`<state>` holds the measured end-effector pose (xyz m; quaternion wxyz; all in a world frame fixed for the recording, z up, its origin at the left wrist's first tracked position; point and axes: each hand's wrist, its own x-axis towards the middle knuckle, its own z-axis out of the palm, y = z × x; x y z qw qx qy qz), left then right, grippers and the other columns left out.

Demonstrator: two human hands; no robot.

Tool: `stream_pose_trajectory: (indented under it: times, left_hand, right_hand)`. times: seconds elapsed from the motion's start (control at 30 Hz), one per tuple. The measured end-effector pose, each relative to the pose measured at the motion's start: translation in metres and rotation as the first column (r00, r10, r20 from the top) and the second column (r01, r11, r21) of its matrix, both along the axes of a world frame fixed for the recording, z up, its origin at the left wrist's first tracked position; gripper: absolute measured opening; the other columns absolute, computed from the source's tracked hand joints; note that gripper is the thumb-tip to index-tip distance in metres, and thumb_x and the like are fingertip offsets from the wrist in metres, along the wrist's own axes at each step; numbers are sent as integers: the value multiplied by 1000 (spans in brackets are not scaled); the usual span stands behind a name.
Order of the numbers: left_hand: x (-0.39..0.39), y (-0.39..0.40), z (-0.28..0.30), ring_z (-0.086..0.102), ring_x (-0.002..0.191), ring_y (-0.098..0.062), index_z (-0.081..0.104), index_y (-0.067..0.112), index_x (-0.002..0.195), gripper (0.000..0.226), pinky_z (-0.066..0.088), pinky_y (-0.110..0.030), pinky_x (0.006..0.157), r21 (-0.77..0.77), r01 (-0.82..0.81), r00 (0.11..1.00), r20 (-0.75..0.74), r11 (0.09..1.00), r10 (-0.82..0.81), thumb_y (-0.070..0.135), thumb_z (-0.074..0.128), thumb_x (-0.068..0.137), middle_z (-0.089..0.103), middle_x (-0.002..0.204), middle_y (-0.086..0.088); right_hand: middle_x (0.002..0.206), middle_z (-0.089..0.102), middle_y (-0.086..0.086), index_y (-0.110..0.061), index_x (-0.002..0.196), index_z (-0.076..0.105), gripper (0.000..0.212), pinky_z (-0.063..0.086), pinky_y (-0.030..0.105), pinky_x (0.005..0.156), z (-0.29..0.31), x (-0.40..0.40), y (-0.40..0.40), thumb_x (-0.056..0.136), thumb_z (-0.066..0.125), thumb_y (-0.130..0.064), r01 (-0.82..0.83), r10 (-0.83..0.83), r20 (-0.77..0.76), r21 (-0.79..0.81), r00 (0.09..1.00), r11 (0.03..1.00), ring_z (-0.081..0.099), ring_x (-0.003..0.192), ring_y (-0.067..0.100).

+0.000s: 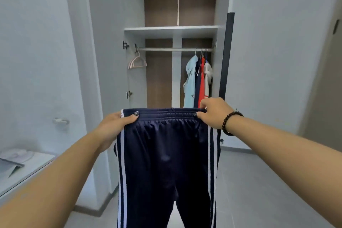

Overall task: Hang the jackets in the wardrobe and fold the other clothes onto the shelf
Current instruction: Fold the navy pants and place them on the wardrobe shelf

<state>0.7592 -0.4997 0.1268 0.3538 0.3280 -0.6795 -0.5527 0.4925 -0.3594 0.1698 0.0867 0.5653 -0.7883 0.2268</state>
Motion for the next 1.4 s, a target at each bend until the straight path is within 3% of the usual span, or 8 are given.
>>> stream_pose_trajectory:
  times: [0.17, 0.27, 0.5, 0.63, 0.8, 1.07, 1.2, 1.4]
  left_hand:
    - [-17, 14, 0, 74, 81, -22, 73, 12, 97, 18, 56, -31, 68, 141, -62, 987, -137, 988, 82, 26, 73, 86, 77, 92, -8]
    - [-33, 22, 4, 74, 82, -24, 74, 12, 96, 15, 56, -33, 72, 196, -93, 973, -189, 976, 130, 24, 72, 87, 77, 90, -8]
    - [-67, 43, 16, 74, 85, -21, 74, 20, 96, 17, 59, -38, 78, 78, -53, 956, -284, 996, 73, 34, 65, 92, 77, 89, -2]
    - [-69, 47, 18, 72, 93, -25, 75, 22, 100, 30, 56, -44, 89, 52, 7, 966, -259, 999, 7, 39, 50, 99, 76, 96, -5]
    - [-50, 36, 24, 71, 97, -23, 73, 20, 104, 38, 55, -38, 86, 34, 63, 949, -313, 997, -50, 42, 42, 102, 75, 102, -7]
    - [-20, 22, 41, 68, 105, -27, 70, 11, 114, 52, 53, -36, 88, -33, 234, 912, -338, 972, -231, 53, 47, 95, 72, 110, -14]
    - [-1, 21, 48, 69, 103, -22, 66, 19, 116, 55, 54, -31, 89, -225, 147, 954, -224, 963, -198, 20, 88, 65, 74, 106, -6]
    - [36, 10, 53, 69, 85, -25, 70, 12, 100, 36, 57, -33, 74, -112, -69, 959, -282, 991, 35, -14, 56, 79, 74, 89, -11]
  right_hand:
    - [117, 63, 6, -13, 108, 67, 22, 53, 30, 76, 10, 9, -1, 91, 52, -13, 85, -66, 247, -68, 967, 994, 59, 96, 21]
    - [115, 62, 7, -11, 118, 65, 36, 56, 29, 55, 23, 22, -3, 90, 44, -1, 68, -37, 480, -48, 876, 997, 62, 79, 22]
    - [123, 61, 20, -8, 125, 58, 37, 54, 30, 56, 45, 65, -25, 90, 49, -2, -94, 176, 736, -151, 654, 984, 66, 84, 25]
    - [104, 65, 13, -1, 102, 61, 33, 46, 27, 84, 55, 86, -18, 89, 64, -31, -193, 159, 576, -1, 802, 981, 62, 101, 28]
    - [103, 68, 24, 4, 120, 55, 27, 58, 31, 79, 58, 87, -16, 94, 48, 0, -372, 304, 678, -48, 669, 927, 69, 90, 29]
    - [96, 69, 15, -5, 121, 54, 26, 56, 28, 83, 63, 106, -32, 97, 43, -3, -479, 452, 493, -80, 743, 874, 67, 86, 18]
    - [88, 73, 11, -4, 111, 62, 19, 58, 27, 80, 72, 117, -44, 94, 54, -8, -459, 507, 402, -217, 763, 862, 70, 81, 16]
    - [89, 72, 9, -9, 129, 48, 38, 59, 28, 74, 78, 147, -62, 92, 53, -1, -468, 481, 549, -175, 684, 866, 71, 81, 20]
